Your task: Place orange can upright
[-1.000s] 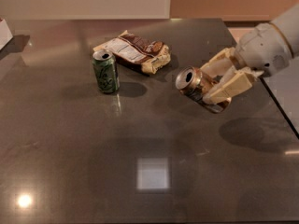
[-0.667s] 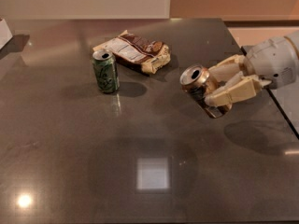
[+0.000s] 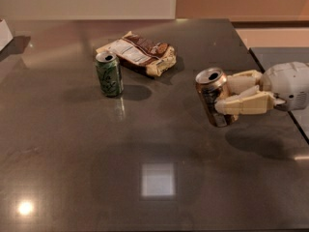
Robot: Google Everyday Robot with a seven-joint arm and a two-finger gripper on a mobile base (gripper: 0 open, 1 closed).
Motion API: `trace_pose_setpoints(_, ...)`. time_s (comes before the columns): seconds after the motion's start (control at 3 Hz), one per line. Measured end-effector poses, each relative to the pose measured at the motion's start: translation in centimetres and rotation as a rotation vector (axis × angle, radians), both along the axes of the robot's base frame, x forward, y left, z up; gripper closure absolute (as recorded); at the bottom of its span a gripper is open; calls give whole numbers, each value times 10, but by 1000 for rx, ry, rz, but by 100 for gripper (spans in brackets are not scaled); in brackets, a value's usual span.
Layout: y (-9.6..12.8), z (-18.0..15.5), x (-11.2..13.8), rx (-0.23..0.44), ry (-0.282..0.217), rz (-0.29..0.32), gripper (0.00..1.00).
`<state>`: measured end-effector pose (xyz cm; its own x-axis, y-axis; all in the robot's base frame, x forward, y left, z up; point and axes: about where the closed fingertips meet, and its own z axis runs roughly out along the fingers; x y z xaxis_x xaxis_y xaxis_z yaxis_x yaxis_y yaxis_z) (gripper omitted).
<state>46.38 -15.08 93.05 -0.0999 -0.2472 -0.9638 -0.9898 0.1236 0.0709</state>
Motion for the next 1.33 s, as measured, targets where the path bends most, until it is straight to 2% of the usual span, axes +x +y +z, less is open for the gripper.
trace_pose_setpoints(0.67, -10, -11, 1, 141, -3, -51, 100)
trace_pose_setpoints(1.33, -13, -31, 11, 216, 10, -102, 100)
